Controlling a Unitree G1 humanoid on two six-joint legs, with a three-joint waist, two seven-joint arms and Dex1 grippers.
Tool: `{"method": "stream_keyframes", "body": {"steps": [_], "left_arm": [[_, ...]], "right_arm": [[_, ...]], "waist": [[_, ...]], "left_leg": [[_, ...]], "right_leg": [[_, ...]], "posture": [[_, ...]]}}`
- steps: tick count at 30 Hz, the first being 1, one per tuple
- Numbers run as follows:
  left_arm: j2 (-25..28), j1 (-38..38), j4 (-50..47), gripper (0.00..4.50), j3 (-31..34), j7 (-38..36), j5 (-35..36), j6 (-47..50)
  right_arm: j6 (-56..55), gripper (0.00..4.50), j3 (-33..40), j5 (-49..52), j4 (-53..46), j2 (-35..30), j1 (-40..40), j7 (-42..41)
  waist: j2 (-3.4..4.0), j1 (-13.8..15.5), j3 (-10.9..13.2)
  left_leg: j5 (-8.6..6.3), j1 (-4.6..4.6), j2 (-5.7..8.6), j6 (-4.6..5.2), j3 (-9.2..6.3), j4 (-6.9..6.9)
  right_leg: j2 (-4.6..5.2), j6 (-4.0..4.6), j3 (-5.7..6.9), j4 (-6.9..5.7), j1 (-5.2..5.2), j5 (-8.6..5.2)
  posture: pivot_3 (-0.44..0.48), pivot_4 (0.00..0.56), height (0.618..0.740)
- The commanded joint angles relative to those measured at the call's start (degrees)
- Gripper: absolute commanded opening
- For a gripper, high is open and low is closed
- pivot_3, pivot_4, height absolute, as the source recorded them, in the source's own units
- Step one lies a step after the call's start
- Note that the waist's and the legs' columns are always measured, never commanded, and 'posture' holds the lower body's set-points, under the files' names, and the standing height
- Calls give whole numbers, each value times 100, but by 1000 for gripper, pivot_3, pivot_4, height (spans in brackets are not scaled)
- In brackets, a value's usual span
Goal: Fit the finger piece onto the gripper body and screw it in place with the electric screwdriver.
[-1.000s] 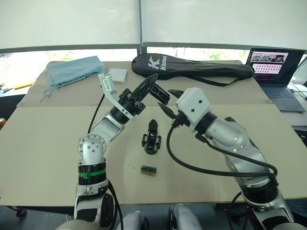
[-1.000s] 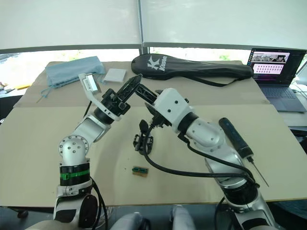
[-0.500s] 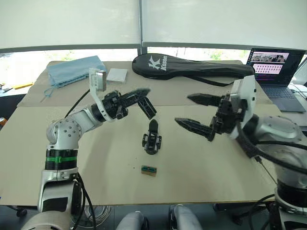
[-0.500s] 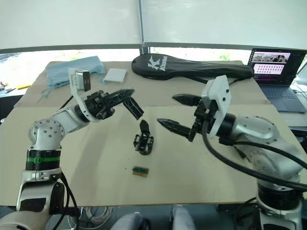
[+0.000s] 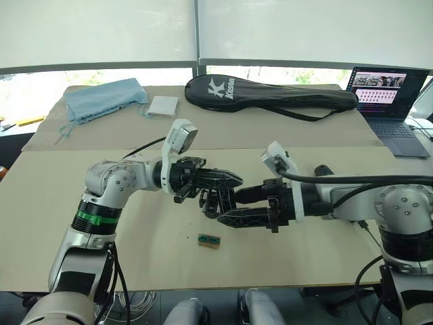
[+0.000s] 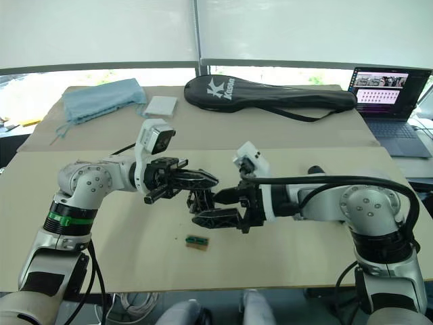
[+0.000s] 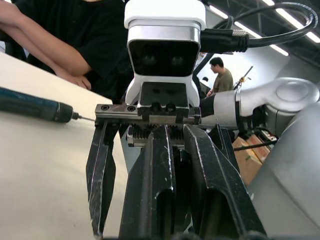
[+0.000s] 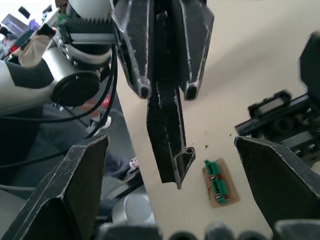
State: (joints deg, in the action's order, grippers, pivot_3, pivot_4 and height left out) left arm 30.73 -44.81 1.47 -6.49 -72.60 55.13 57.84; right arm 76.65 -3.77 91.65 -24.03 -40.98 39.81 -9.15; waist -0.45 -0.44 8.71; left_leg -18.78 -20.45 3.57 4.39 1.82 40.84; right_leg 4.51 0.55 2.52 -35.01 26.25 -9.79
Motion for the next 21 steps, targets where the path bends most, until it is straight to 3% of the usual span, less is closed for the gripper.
{"method": "stream_keyframes", "body": {"steps": [1,11,21], "left_arm": [[-56,-67,-148,0,95,5,-47,-16],[-65,8,-246,0,103,47,-132,166],[-120,46,-250,0,124,142,-282,40]], "right_arm": [[-346,4451,-84,625,-8,23,79,558],[-842,4451,-355,1409,56,-170,132,1178],[-918,4451,-526,1536,98,-375,159,1211]], "waist": [[0,25,0],[-1,60,0],[-1,97,1]], "left_leg": [[-1,-1,0,2,0,1],[-3,-4,0,9,1,3],[-8,-11,-4,20,1,8]], "right_leg": [[0,-1,1,1,0,0],[-2,-2,3,2,0,1],[-3,-3,6,4,0,1]], "posture": [[0,150,740],[0,150,740],[0,150,740]]}}
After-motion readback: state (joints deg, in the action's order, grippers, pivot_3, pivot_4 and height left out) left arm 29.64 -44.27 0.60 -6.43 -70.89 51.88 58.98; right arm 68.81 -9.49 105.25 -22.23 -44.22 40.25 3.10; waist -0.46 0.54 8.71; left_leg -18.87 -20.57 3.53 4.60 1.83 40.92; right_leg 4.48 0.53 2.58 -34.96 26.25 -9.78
